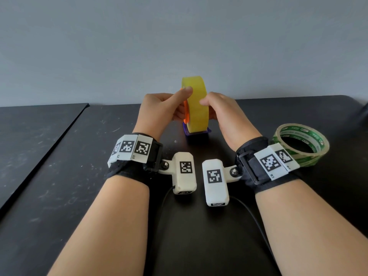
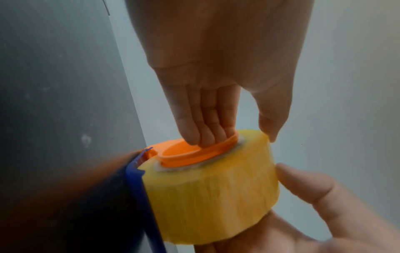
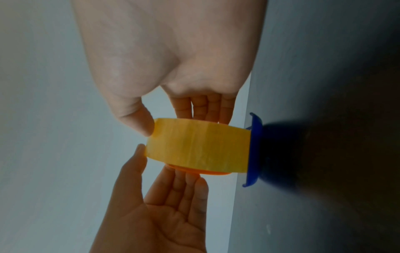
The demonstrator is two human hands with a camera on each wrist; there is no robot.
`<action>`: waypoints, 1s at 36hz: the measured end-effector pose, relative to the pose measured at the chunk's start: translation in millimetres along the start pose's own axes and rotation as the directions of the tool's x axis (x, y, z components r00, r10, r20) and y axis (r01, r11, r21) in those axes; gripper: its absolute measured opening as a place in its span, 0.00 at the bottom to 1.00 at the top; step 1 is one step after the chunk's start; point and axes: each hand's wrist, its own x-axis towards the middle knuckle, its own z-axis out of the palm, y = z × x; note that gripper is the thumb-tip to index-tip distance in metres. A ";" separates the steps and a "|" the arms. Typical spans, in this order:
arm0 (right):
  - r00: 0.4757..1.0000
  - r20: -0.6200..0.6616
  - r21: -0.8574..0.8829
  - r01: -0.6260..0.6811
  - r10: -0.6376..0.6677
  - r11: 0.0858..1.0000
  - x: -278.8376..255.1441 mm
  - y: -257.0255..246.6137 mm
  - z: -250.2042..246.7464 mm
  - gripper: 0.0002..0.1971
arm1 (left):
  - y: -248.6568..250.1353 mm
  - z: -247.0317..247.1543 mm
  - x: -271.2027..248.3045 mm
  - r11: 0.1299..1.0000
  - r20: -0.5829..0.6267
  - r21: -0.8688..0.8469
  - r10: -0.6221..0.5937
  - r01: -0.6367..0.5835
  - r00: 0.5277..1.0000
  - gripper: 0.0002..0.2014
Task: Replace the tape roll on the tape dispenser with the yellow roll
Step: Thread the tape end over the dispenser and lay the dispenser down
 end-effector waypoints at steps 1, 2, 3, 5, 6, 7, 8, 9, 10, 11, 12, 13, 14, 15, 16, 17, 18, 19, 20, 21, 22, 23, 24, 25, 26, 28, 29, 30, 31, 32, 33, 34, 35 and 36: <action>1.000 -0.007 -0.015 0.006 -0.006 1.000 -0.7 -0.5 0.7 0.06 | 0.4 0.4 -0.3 1.000 -0.002 0.002 0.003 -0.003 1.000 0.22; 1.000 -0.010 -0.034 0.012 -0.013 0.999 -1.4 -1.2 1.2 0.05 | 1.0 0.9 -0.6 1.000 -0.003 0.002 0.006 -0.006 1.000 0.23; 1.000 -0.009 -0.047 0.018 -0.018 0.999 -2.5 -2.0 1.6 0.05 | 1.5 1.7 -0.9 1.000 -0.004 0.002 0.009 -0.009 1.000 0.23; 1.000 0.009 -0.051 0.020 -0.019 0.999 -4.0 -2.7 2.0 0.04 | 2.0 2.8 -1.2 1.000 -0.004 0.003 0.012 -0.012 1.000 0.24; 1.000 0.019 -0.052 0.019 -0.018 0.998 -4.4 -2.7 2.0 0.03 | 2.1 2.9 -1.3 1.000 -0.004 0.005 0.013 -0.013 1.000 0.23; 0.999 0.028 -0.055 0.019 -0.017 0.998 -4.4 -2.3 1.7 0.04 | 2.2 2.9 -1.5 1.000 -0.005 0.005 0.011 -0.011 1.000 0.23; 0.999 0.037 -0.057 0.021 -0.019 0.998 -4.5 -2.0 1.1 0.04 | 2.2 2.7 -1.3 1.000 -0.007 0.005 0.009 -0.009 1.000 0.24; 0.999 0.046 -0.060 0.027 -0.024 0.998 -4.4 -1.6 0.7 0.05 | 2.0 2.4 -1.0 1.000 -0.008 0.005 0.008 -0.008 1.000 0.24; 0.998 0.051 -0.064 0.034 -0.031 0.997 -3.8 -0.8 0.0 0.05 | 1.9 2.2 -1.0 1.000 -0.009 0.003 0.009 -0.009 1.000 0.24; 0.998 0.050 -0.071 0.038 -0.035 0.997 -3.0 0.3 -0.7 0.05 | 1.6 2.0 -0.9 1.000 -0.011 0.003 0.011 -0.011 1.000 0.25; 0.998 0.047 -0.079 0.040 -0.036 0.996 -2.6 0.6 -0.8 0.05 | 1.2 2.0 -0.7 1.000 -0.011 0.006 0.014 -0.014 1.000 0.25; 0.999 0.040 -0.087 0.039 -0.036 0.995 -1.5 1.4 -1.4 0.06 | 0.6 2.2 -0.4 1.000 -0.010 0.011 0.016 -0.016 1.000 0.26; 0.999 0.034 -0.095 0.040 -0.037 0.995 -0.7 1.9 -1.8 0.06 | 0.1 2.2 -0.2 1.000 -0.005 0.015 0.015 -0.015 1.000 0.26; 0.999 0.028 -0.103 0.041 -0.038 0.994 -0.2 2.3 -2.1 0.06 | -0.1 2.3 -0.2 1.000 0.004 0.016 0.011 -0.011 1.000 0.25; 0.999 0.022 -0.110 0.037 -0.035 0.993 0.1 2.5 -2.1 0.06 | -0.5 2.3 -0.1 1.000 0.015 0.014 0.006 -0.006 1.000 0.25; 1.000 0.015 -0.112 0.029 -0.027 0.993 0.0 2.0 -2.1 0.05 | -0.8 2.1 0.2 1.000 0.027 0.011 0.000 0.000 1.000 0.23; 1.000 0.006 -0.108 0.018 -0.018 0.994 -0.3 1.5 -2.1 0.06 | -1.0 1.5 0.4 1.000 0.040 0.006 -0.009 0.008 0.999 0.22; 1.000 -0.001 -0.100 0.010 -0.010 0.995 -0.5 1.1 -2.0 0.06 | -0.8 0.8 0.6 1.000 0.056 0.000 -0.017 0.017 0.998 0.21; 1.000 -0.009 -0.093 0.005 -0.006 0.996 -0.6 0.6 -2.2 0.06 | -0.9 0.0 0.9 1.000 0.078 -0.001 -0.025 0.025 0.997 0.20; 1.000 -0.018 -0.089 0.003 -0.005 0.996 -1.0 -0.1 -2.0 0.07 | -1.0 -0.8 1.3 1.000 0.106 0.001 -0.031 0.031 0.994 0.19; 1.000 -0.024 -0.086 0.005 -0.007 0.996 -1.6 -0.3 -2.4 0.07 | -0.7 -1.5 1.4 0.999 0.140 0.007 -0.038 0.037 0.989 0.18; 1.000 -0.029 -0.082 0.005 -0.008 0.997 -1.5 -0.1 -2.9 0.07 | -0.6 -2.0 1.4 0.999 0.172 0.011 -0.045 0.044 0.984 0.18; 1.000 -0.028 -0.074 0.007 -0.009 0.997 -2.0 -0.3 -3.0 0.07 | -0.4 -2.6 1.3 0.999 0.199 0.014 -0.051 0.049 0.979 0.19; 1.000 -0.025 -0.067 0.006 -0.008 0.998 -2.2 -0.2 -3.1 0.07 | -0.4 -3.1 1.2 0.999 0.216 0.016 -0.053 0.050 0.975 0.20; 1.000 -0.023 -0.066 0.005 -0.007 0.998 -1.6 0.5 -3.1 0.07 | -0.3 -3.7 1.0 0.999 0.221 0.018 -0.051 0.048 0.974 0.20; 1.000 -0.008 -0.064 0.008 -0.009 0.998 -1.1 0.4 -2.7 0.07 | -0.2 -4.9 0.4 0.999 0.204 0.017 -0.040 0.037 0.978 0.17; 1.000 -0.001 -0.058 0.012 -0.012 0.998 -0.6 0.5 -2.8 0.07 | -0.7 -5.0 0.2 0.999 0.189 0.019 -0.036 0.033 0.981 0.16; 1.000 0.003 -0.056 0.014 -0.014 0.998 0.4 1.3 -3.4 0.08 | -0.9 -5.1 0.0 0.999 0.173 0.023 -0.032 0.028 0.984 0.16; 1.000 0.007 -0.054 0.017 -0.016 0.998 1.8 2.6 -4.2 0.09 | -1.0 -4.8 -0.3 0.999 0.159 0.026 -0.029 0.025 0.987 0.16; 1.000 0.017 -0.053 0.023 -0.022 0.998 2.2 3.4 -5.1 0.09 | -0.9 -4.3 -0.5 0.999 0.147 0.026 -0.027 0.023 0.989 0.15; 0.999 0.031 -0.057 0.032 -0.030 0.998 2.4 3.7 -5.3 0.08 | -0.8 -3.7 -0.2 0.999 0.136 0.024 -0.024 0.021 0.990 0.14; 0.998 0.043 -0.069 0.041 -0.038 0.997 2.3 4.3 -5.5 0.08 | -0.4 -3.3 -0.2 1.000 0.121 0.018 -0.022 0.020 0.992 0.12; 0.998 0.053 -0.081 0.050 -0.046 0.995 2.2 4.5 -5.3 0.08 | 0.3 -3.1 -0.3 1.000 0.104 0.010 -0.022 0.021 0.994 0.10; 0.997 0.063 -0.085 0.057 -0.052 0.995 2.4 5.0 -5.2 0.08 | 0.8 -3.1 -0.4 1.000 0.090 0.004 -0.022 0.022 0.996 0.08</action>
